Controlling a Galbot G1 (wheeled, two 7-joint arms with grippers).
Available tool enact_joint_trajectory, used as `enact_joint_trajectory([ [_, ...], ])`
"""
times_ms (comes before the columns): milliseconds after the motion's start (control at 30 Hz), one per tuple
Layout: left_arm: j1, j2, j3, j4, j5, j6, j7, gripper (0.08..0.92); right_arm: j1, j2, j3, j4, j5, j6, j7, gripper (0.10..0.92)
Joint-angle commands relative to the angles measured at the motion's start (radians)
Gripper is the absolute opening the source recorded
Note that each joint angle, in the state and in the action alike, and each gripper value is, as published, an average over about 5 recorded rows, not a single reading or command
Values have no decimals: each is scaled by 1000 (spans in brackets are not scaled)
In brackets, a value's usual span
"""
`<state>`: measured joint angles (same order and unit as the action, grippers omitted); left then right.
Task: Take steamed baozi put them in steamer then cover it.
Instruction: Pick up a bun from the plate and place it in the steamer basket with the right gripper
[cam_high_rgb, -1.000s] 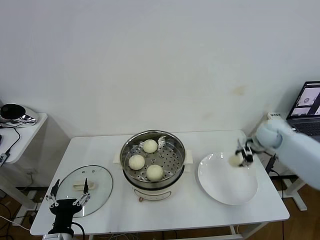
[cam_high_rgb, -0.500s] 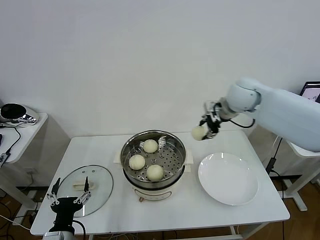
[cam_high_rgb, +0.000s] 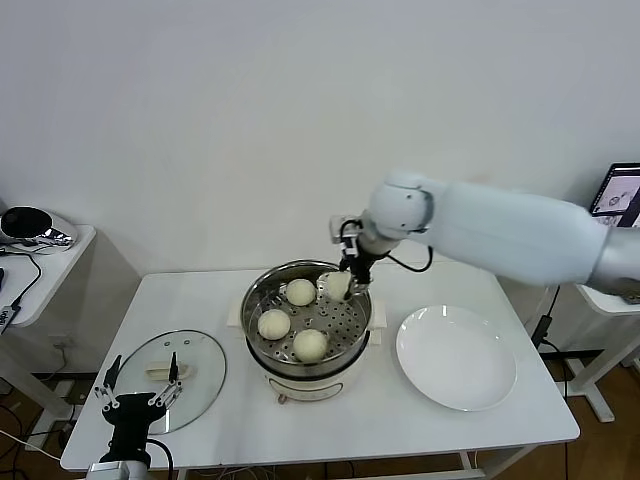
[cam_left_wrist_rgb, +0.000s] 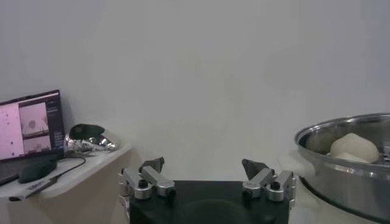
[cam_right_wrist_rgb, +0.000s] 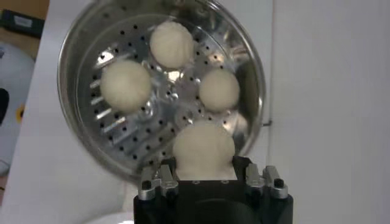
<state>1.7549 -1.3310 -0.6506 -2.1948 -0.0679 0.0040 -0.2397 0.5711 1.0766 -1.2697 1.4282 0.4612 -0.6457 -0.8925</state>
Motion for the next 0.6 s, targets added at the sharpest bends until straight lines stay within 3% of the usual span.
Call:
enact_joint_trajectory([
  [33, 5, 1, -3, -2, -1, -2, 0, 823, -88, 93, -33, -70, -13, -50, 32, 588],
  [600, 2, -1, 0, -1, -1, -3, 0, 823, -136, 69, -1, -93, -48, -56, 59, 603],
])
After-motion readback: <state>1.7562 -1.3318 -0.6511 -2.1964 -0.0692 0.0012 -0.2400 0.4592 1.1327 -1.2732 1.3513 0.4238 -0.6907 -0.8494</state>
